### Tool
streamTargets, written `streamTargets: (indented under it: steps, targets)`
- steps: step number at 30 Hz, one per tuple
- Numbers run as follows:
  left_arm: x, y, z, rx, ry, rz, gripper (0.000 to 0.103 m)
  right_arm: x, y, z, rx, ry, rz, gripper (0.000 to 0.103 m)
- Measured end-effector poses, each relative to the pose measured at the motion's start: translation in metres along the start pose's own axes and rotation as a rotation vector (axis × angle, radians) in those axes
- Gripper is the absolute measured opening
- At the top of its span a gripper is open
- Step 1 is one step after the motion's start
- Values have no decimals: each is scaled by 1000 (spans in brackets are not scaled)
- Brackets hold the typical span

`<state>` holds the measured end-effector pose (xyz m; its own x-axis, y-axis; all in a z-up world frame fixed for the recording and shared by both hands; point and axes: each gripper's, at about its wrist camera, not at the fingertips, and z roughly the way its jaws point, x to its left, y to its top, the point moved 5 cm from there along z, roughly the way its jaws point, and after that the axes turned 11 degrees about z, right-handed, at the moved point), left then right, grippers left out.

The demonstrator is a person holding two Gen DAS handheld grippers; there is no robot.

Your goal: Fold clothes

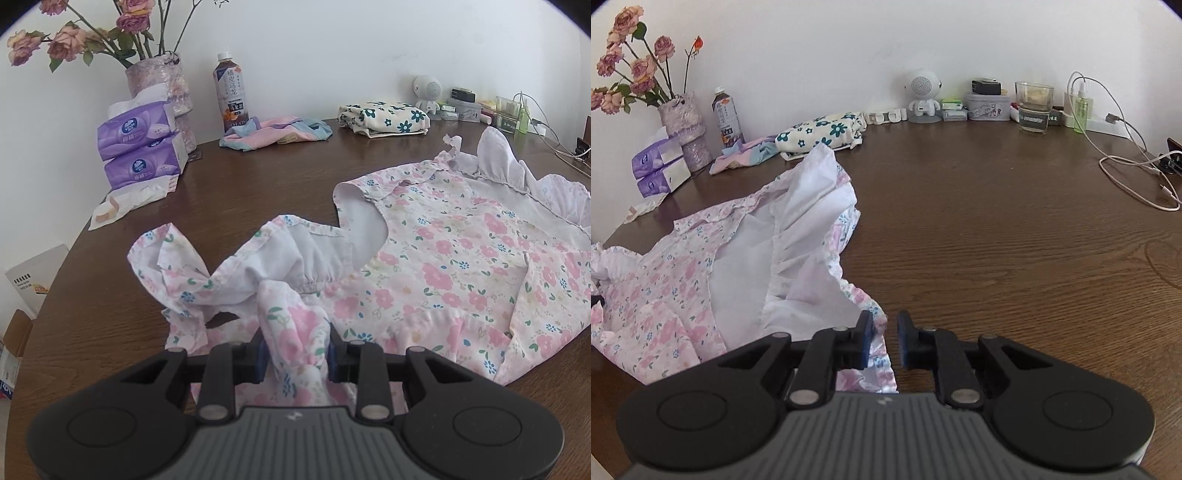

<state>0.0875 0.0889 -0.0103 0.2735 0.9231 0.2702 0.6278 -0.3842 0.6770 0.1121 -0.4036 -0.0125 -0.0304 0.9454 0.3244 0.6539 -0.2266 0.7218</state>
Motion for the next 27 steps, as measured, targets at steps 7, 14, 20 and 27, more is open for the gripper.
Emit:
streamTargets:
  steps: [7, 14, 20, 27]
  targets:
    - [-2, 0, 0, -5, 10, 11, 28, 26, 22, 10, -23, 82, -28, 55]
    - [-1, -1, 0, -12, 8, 15, 28, 47, 29, 50, 17, 33, -121, 11]
    - [-6, 4, 3, -9, -24, 54, 11, 13, 17, 59, 46, -45, -73, 8]
    - [2, 25, 26, 26, -16, 108, 11, 6, 9, 57, 32, -57, -68, 8]
